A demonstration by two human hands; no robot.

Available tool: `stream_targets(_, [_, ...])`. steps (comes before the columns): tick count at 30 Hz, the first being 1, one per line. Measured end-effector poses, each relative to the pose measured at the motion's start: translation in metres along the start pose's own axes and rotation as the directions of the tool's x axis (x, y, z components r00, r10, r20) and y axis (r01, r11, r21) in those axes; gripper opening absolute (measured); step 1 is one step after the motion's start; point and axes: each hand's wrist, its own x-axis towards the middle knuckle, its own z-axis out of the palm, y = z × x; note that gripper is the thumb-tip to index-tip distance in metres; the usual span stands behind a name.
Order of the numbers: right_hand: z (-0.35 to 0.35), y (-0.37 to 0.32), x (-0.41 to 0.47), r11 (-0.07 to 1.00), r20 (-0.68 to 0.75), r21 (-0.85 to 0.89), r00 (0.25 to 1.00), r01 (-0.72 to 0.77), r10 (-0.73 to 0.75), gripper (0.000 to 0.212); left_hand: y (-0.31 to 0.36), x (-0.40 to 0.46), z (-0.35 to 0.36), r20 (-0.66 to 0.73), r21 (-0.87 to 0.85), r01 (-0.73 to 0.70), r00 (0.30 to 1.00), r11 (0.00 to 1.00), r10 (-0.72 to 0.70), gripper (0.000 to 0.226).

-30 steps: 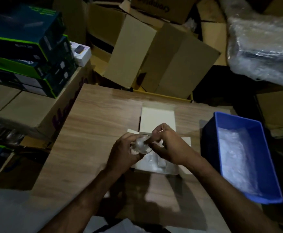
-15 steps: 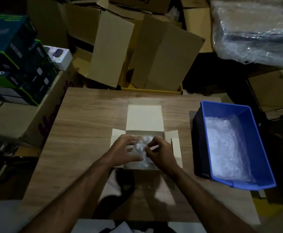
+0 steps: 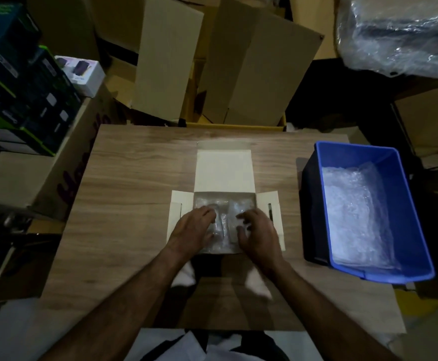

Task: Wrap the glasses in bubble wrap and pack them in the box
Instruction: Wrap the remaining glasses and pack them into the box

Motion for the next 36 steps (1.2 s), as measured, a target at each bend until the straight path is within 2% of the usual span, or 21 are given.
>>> stream_targets(1, [-0.004,0.001,0.004,0.995,0.007,-0.092,0.999,0.048,-0.048,0.040,0.002,0.000,0.001,-0.005,0.009,-0.007,1.000,1.000,0.007,0.036])
stream_targets(3, [-0.008,0.000,0.011,0.962,0.113,-0.229,0.985,0.152,-0.129,0.062,0.007,0.000,0.000,-0.004,0.004,-0.011,1.000,1.000,0.011,0.036])
stream_targets(5, [-0.006,-0.002,0.017,0.928,0.222,-0.294,0.960,0.231,-0.169,0.071,0.010,0.000,0.000,0.004,0.008,-0.005,1.000,1.000,0.005,0.035])
stream_targets(7, [-0.003,-0.003,0.019,0.914,0.279,-0.321,0.947,0.248,-0.159,0.072,0.009,0.000,0.001,0.006,0.021,-0.013,1.000,1.000,0.013,0.037])
stream_targets(12, [-0.005,-0.002,0.024,0.935,0.302,-0.306,0.949,0.182,-0.086,0.071,0.012,-0.004,0.003,0.048,0.058,0.013,0.999,0.998,-0.016,0.036])
stream_targets(17, [-0.006,-0.004,0.035,0.924,0.379,-0.337,0.925,0.178,-0.040,0.083,0.011,-0.005,0.004,0.068,0.091,0.015,0.997,0.996,-0.021,0.052])
stream_targets(20, [-0.006,-0.007,0.040,0.909,0.399,-0.372,0.917,0.187,-0.025,0.064,0.017,-0.003,0.001,0.099,0.106,0.048,0.993,0.993,-0.058,0.041])
stream_targets(22, [-0.006,-0.009,0.042,0.904,0.402,-0.386,0.916,0.183,-0.014,0.054,0.019,-0.003,0.001,0.091,0.064,0.091,0.991,0.994,-0.096,0.043])
stream_targets(23, [-0.005,-0.010,0.042,0.902,0.400,-0.389,0.916,0.189,-0.020,0.053,0.019,-0.004,0.001,0.097,0.092,0.067,0.992,0.994,-0.075,0.048])
stream_targets(25, [-0.005,-0.010,0.038,0.888,0.400,-0.399,0.915,0.228,-0.055,0.060,0.018,-0.008,0.004,0.082,0.069,0.018,0.996,0.997,-0.024,0.056])
stream_targets(27, [-0.005,-0.008,0.032,0.858,0.386,-0.433,0.917,0.278,-0.102,0.071,0.018,-0.011,0.001,0.092,0.132,0.005,0.996,0.991,-0.018,0.059])
stream_targets(30, [-0.014,-0.008,0.020,0.854,0.310,-0.434,0.937,0.289,-0.160,0.075,0.021,-0.014,-0.004,0.104,0.229,0.009,0.994,0.973,-0.034,0.066])
stream_targets(36, [-0.059,0.001,0.004,0.856,0.094,-0.440,0.962,0.273,-0.258,0.069,0.052,0.007,-0.015,0.085,0.193,-0.010,0.996,0.981,-0.006,0.071])
